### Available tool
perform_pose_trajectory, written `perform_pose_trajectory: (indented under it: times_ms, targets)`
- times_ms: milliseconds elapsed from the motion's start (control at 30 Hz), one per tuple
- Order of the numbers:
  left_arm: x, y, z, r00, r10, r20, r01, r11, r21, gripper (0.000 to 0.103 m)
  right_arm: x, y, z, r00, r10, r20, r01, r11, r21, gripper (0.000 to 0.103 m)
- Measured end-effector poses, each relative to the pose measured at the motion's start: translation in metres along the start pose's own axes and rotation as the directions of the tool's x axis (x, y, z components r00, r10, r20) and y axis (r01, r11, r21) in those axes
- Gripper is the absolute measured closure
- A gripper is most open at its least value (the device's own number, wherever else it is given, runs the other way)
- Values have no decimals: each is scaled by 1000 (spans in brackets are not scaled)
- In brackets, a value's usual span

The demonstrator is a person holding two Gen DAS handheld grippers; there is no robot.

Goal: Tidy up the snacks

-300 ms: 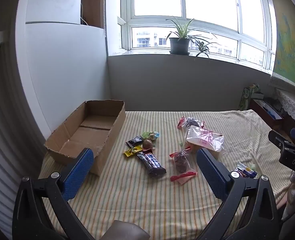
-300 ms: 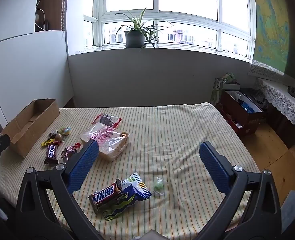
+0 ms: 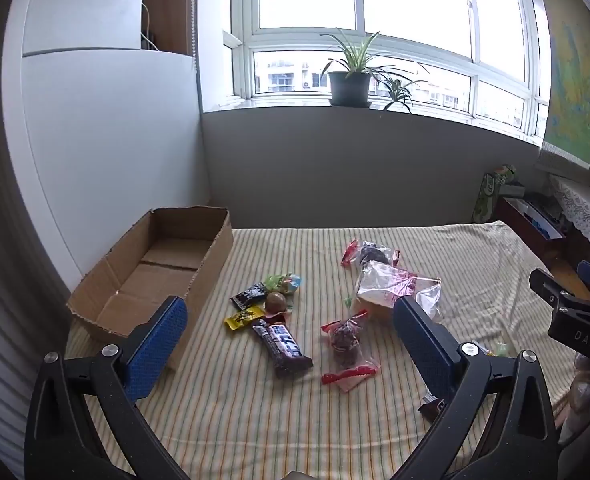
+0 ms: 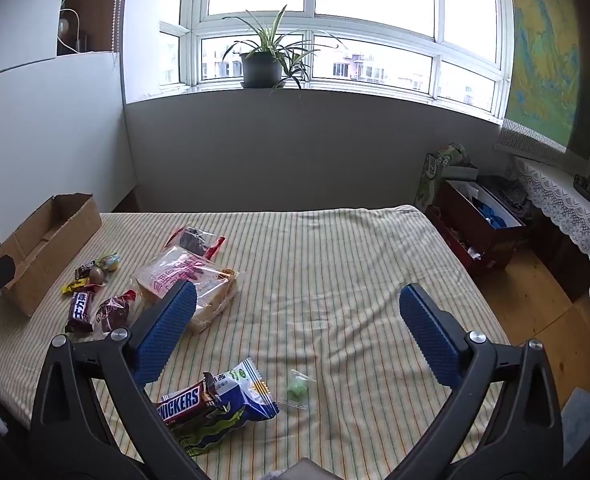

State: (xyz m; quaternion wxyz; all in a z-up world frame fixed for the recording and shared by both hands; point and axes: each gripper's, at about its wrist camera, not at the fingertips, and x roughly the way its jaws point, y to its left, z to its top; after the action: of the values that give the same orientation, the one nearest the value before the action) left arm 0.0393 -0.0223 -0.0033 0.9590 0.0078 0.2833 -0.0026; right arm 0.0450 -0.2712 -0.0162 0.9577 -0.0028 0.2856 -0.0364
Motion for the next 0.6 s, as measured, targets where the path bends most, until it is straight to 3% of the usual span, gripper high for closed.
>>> perform_pose_trajectory:
  times_ms: [233, 600]
  targets:
    - [0, -3, -2, 998, -59, 11, 58, 998, 23, 1, -9, -4, 2, 999, -40, 21, 39, 999, 29, 0]
    - [-37, 11, -11, 997, -66, 47, 66, 998, 4, 1, -37, 25, 1, 997, -44, 61, 46, 999, -18, 0]
